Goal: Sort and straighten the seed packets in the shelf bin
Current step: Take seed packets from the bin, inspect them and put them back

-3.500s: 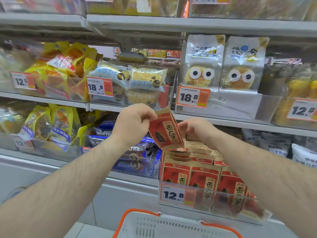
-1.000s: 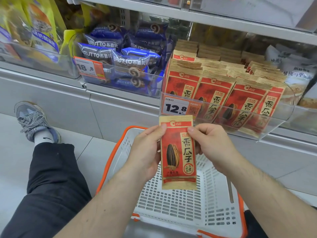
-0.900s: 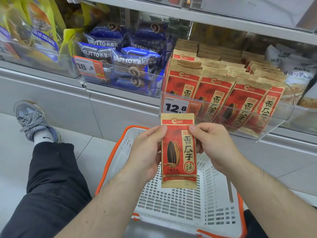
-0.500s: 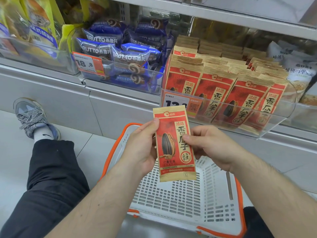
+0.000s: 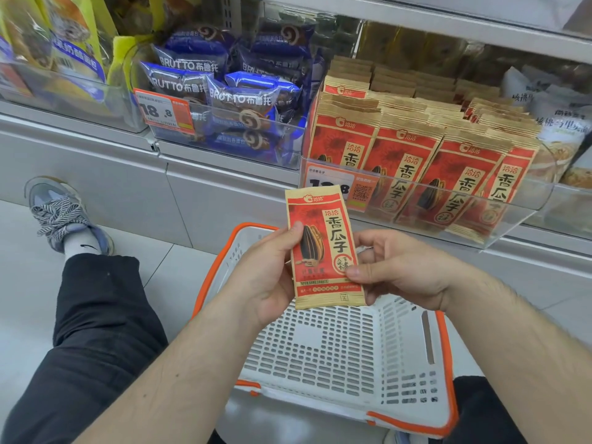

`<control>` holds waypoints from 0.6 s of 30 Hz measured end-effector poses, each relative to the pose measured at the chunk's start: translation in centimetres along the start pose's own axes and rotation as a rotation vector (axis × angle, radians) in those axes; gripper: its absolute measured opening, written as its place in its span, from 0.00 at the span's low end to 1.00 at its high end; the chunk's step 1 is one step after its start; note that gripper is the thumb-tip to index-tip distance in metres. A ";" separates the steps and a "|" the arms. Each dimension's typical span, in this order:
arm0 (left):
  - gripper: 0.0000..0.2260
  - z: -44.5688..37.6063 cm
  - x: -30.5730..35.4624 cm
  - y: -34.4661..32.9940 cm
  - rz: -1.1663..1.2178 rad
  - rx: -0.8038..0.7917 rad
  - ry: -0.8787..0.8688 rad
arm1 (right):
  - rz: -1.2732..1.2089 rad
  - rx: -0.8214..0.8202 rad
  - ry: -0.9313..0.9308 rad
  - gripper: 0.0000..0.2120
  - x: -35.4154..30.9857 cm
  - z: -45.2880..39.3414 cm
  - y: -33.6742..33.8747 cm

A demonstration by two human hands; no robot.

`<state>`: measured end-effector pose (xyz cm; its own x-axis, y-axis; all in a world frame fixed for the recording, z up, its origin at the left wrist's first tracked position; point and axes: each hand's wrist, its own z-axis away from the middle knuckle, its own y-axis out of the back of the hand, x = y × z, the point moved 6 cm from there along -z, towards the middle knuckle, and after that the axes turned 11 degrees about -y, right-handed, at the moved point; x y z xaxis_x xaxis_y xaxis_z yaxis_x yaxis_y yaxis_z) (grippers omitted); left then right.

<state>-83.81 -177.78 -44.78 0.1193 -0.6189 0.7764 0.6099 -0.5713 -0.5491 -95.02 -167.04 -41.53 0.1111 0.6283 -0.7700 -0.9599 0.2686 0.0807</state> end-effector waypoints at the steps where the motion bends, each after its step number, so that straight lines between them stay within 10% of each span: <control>1: 0.16 0.1 0.0 0.0 -0.004 -0.026 -0.004 | -0.003 -0.007 0.001 0.29 0.0 -0.1 0.0; 10: 0.13 0.4 -0.1 0.3 0.008 -0.097 -0.051 | 0.049 -0.099 0.069 0.36 0.0 -0.1 -0.6; 18: 0.12 0.0 -0.9 0.5 -0.314 0.020 -0.120 | 0.559 0.202 0.064 0.29 -0.4 0.1 -2.4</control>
<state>-83.63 -177.54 -45.79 0.0141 -0.3459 0.9382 0.6469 -0.7122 -0.2724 -92.74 -167.93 -41.35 -0.4184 0.6706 -0.6125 -0.7997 0.0477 0.5985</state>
